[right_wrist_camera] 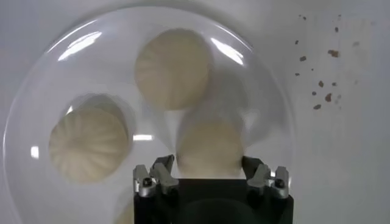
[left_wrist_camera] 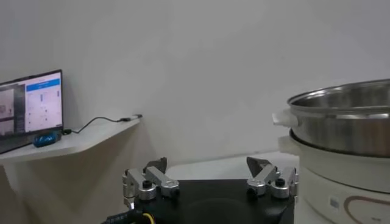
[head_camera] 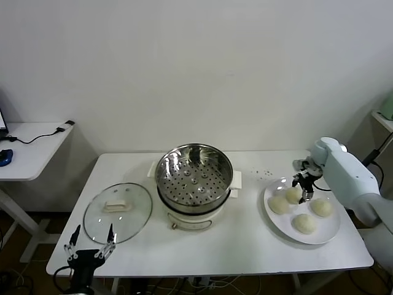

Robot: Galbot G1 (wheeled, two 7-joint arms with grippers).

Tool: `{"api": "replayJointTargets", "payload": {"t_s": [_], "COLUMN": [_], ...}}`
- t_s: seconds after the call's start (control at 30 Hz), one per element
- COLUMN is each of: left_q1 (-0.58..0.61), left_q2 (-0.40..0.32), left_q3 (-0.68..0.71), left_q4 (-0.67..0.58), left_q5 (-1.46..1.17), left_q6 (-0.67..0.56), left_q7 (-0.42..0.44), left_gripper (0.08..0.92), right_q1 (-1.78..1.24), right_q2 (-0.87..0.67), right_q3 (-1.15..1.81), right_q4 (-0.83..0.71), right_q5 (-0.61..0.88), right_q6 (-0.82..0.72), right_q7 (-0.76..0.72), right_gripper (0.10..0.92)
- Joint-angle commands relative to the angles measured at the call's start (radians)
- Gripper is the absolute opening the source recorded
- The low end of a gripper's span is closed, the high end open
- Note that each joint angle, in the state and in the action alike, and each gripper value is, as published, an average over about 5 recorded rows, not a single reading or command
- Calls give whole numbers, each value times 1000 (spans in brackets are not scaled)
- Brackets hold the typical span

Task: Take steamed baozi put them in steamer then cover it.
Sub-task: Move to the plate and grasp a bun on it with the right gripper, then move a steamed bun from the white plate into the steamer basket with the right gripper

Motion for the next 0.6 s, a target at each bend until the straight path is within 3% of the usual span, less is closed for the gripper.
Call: {"api": "replayJointTargets", "payload": {"t_s": [0.03,0.37,0.6], "left_q1": [1,14,28], "left_q2": [0,-1,-3], "left_q3": [0,-3,-2], "left_q4": [-2,-13,-23], "left_q5": [1,1,0], "left_q6": [-1,-2,-4], "left_q7": [0,-1,-2], "left_gripper": [823,823,823], "right_q1": [14,266,511], "right_q2": [6,-50,55], "right_q3": [-1,-301,-515], "right_q4": [-5,153,177], "right_q5": [1,223,399], "right_q6": [10,88,171], "right_q7": [-9,-78,-109], "right_gripper": [700,696,696]}}
